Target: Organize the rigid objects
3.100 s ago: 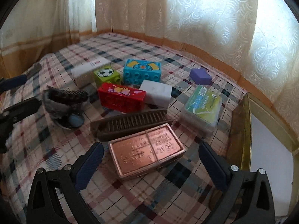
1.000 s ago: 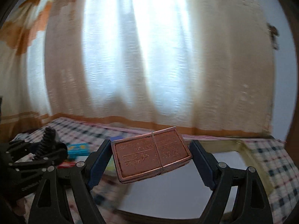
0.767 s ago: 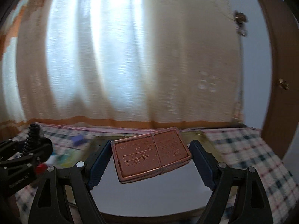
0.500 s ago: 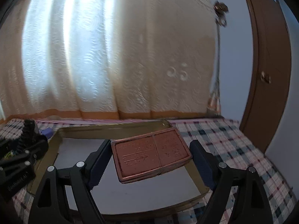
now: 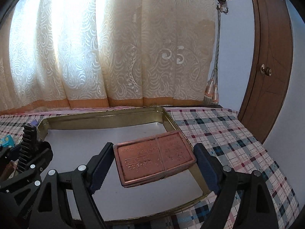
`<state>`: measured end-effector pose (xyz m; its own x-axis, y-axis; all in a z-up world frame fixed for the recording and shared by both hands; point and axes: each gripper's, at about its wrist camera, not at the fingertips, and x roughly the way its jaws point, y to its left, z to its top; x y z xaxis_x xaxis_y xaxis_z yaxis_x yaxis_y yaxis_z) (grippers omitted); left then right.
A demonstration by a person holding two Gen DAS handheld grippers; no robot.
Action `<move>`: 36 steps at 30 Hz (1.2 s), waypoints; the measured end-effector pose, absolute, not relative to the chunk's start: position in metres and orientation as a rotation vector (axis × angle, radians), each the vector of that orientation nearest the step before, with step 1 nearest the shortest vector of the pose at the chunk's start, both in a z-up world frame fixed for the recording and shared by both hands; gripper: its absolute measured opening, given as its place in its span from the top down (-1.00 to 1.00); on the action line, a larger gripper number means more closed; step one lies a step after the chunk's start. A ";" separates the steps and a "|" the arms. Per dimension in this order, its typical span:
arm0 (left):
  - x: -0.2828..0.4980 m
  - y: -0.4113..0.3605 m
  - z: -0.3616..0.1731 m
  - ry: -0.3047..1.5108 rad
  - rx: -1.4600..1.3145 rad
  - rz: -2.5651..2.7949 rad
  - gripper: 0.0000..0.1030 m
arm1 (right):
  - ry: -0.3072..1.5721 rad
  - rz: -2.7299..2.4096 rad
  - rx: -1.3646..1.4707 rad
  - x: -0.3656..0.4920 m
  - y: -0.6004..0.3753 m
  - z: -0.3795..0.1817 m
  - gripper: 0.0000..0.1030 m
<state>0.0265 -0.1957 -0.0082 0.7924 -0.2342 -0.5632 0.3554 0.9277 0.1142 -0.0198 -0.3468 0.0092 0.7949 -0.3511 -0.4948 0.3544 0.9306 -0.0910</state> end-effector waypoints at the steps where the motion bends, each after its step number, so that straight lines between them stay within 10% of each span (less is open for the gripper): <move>1: 0.027 -0.196 -0.010 0.578 0.223 -0.316 0.14 | 0.535 -0.378 0.007 -0.019 -0.346 0.008 -0.67; 13: 0.028 -0.193 -0.010 0.589 0.207 -0.323 0.13 | 0.553 -0.346 0.089 -0.017 -0.348 0.003 -0.67; 19: 0.011 -0.191 -0.003 0.508 0.211 -0.297 -0.87 | 0.480 -0.398 0.167 -0.028 -0.362 0.011 -0.76; 36: 0.001 -0.176 -0.001 0.500 0.183 -0.298 -0.95 | 0.431 -0.417 0.127 -0.036 -0.346 0.013 -0.77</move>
